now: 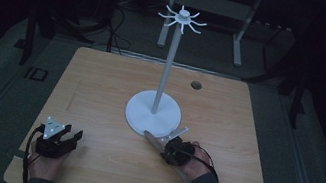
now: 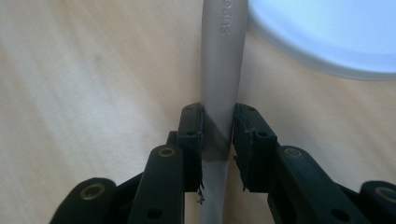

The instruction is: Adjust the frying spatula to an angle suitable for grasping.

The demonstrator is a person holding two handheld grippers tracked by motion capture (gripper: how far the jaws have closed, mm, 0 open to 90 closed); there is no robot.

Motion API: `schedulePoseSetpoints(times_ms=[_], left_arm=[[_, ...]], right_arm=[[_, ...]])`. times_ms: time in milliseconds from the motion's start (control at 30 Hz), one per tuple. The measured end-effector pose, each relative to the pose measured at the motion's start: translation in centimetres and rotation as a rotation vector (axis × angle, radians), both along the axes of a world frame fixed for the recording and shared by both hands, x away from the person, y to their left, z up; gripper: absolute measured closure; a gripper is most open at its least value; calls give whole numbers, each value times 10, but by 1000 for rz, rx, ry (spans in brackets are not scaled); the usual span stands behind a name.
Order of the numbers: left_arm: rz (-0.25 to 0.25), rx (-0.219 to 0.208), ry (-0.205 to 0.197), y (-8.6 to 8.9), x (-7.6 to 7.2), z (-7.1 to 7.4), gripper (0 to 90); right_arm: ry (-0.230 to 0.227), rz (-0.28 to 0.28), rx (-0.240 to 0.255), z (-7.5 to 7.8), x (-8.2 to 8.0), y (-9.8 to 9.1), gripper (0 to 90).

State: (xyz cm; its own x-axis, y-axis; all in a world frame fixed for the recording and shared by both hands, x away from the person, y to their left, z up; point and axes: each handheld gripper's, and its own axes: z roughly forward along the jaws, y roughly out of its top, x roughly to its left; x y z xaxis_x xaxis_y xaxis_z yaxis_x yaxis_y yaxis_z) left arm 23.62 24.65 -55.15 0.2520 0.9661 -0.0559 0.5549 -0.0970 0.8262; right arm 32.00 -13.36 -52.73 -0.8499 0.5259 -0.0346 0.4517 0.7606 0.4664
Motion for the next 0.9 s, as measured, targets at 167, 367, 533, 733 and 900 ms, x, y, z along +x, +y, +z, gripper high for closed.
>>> schedulePoseSetpoints(times_ms=[167, 367, 533, 733, 900], left_arm=[[-1, 5, 4, -1, 0, 0, 500], [2, 1, 3, 0, 0, 0, 500], [2, -3, 1, 0, 0, 0, 499], [1, 0, 0, 0, 0, 0, 499], [1, 0, 0, 0, 0, 0, 499]], right_arm=[[-35, -102, 19, 9, 20, -14, 730], [-14, -158, 8, 3, 40, -13, 730], [17, -158, -13, -1, 47, -9, 724], [59, -139, -57, -4, 51, -7, 702], [72, -145, -65, -8, 52, -6, 722]])
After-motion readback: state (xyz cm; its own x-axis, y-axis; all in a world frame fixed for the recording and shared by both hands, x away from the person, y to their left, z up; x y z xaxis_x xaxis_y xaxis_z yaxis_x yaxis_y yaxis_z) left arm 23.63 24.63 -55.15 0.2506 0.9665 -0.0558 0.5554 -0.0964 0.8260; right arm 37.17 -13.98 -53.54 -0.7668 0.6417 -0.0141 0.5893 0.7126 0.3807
